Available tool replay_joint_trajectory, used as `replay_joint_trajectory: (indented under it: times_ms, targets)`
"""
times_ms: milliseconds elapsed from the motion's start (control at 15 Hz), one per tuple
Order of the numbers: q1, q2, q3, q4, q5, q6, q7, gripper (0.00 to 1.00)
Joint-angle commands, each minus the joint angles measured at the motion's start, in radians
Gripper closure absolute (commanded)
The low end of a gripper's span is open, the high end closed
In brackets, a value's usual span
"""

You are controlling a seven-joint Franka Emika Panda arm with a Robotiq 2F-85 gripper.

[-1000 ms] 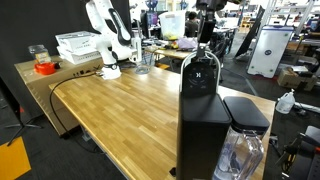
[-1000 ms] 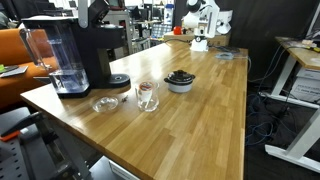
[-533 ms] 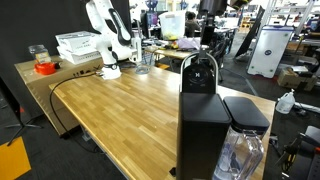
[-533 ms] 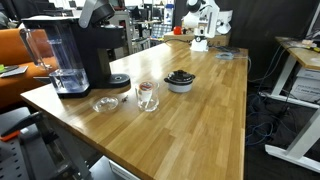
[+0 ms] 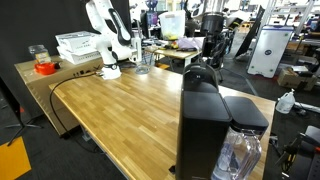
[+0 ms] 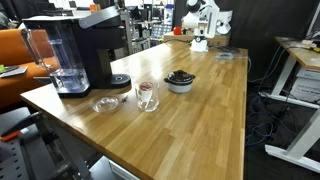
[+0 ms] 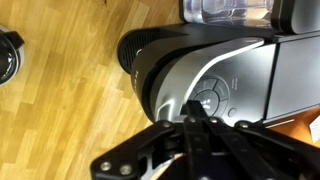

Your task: Close the coffee maker

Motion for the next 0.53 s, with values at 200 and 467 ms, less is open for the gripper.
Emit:
replay_joint_trajectory:
  times_ms: [200,467]
  targets:
    - [-0.050,0.049,0.001,0.021,0.046,0.001,-0.064,1.00]
    - [-0.061,0.058,0.005,0.020,0.080,-0.003,-0.081,1.00]
